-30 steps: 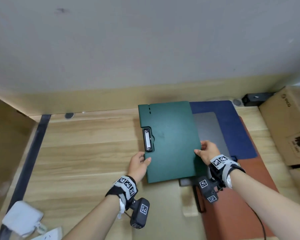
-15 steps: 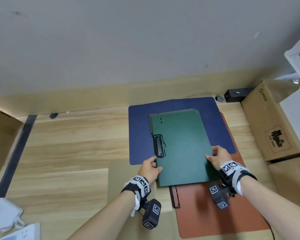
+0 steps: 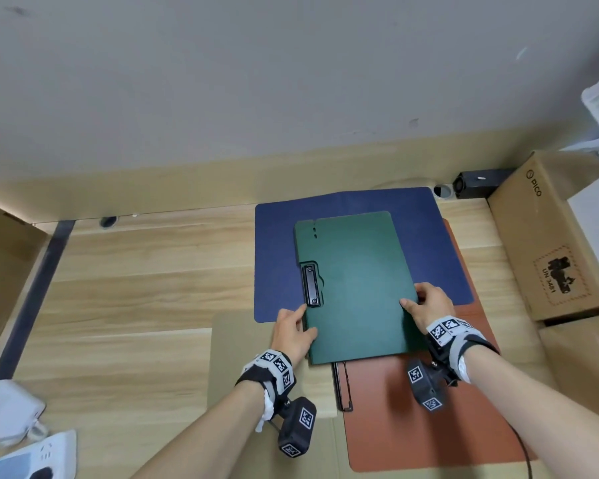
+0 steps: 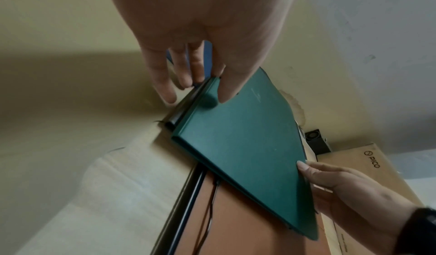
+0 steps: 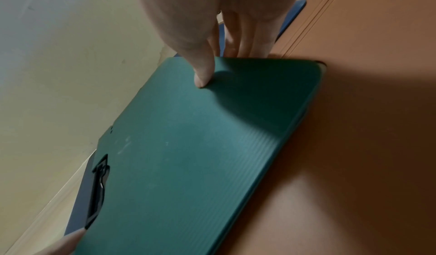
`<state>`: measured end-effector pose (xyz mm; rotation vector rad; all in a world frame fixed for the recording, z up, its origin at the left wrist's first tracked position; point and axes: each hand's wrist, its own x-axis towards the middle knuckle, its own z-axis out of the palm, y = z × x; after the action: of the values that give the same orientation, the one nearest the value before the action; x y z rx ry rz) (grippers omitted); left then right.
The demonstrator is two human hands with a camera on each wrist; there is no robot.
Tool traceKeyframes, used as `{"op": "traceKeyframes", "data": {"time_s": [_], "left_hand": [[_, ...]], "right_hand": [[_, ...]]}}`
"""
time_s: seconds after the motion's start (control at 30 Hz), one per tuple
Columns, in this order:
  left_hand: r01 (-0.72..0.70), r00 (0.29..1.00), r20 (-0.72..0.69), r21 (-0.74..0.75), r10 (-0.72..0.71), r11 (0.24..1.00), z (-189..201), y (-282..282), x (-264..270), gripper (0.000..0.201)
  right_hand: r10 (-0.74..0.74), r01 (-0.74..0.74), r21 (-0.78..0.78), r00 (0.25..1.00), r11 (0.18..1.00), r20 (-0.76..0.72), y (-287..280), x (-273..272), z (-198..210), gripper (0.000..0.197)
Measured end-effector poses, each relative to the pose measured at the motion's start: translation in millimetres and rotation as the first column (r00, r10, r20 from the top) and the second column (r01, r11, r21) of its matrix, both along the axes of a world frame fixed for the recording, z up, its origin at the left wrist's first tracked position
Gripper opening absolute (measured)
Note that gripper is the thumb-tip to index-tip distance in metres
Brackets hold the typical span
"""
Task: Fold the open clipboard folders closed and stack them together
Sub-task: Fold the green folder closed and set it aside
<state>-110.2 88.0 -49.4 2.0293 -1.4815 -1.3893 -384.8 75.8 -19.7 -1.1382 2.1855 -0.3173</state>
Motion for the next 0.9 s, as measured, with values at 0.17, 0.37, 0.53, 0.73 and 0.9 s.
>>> {"op": "traceKeyframes", "data": {"time_s": [0.17,0.37,0.53,0.73,0.9], "left_hand": [[-0.108,0.982,-0.137,0.142,0.128,0.984,4,-8,-4,0.079],[-0.194,0.917,-0.268,0.348,0.295,0.917,24,-17,0,0.051],[-0.184,0.882,-0.333,0.409,0.334,0.894,23,-19,10,0.044],[-0.267,0.821,-0.378,0.409,0.428,0.873,23,-25,40,0.038],[-0.311,0.818,-0.396,0.303,0.416,0.901,33,-31,87,0.058]], "right_hand": [[0.020,-0.019,0.025,1.000,1.000,-0.020,0,7,-1,0.037],[-0.058,0.058,-0.005,0.998,0.998,0.035,-4,20,-6,0.045],[-0.218,0.224,-0.015,0.959,0.974,0.180,-8,33,-3,0.037],[-0.234,0.261,-0.102,0.947,0.960,0.223,-19,59,7,0.040],[-0.205,0.239,-0.127,0.949,0.963,0.239,-31,108,11,0.043]]}}
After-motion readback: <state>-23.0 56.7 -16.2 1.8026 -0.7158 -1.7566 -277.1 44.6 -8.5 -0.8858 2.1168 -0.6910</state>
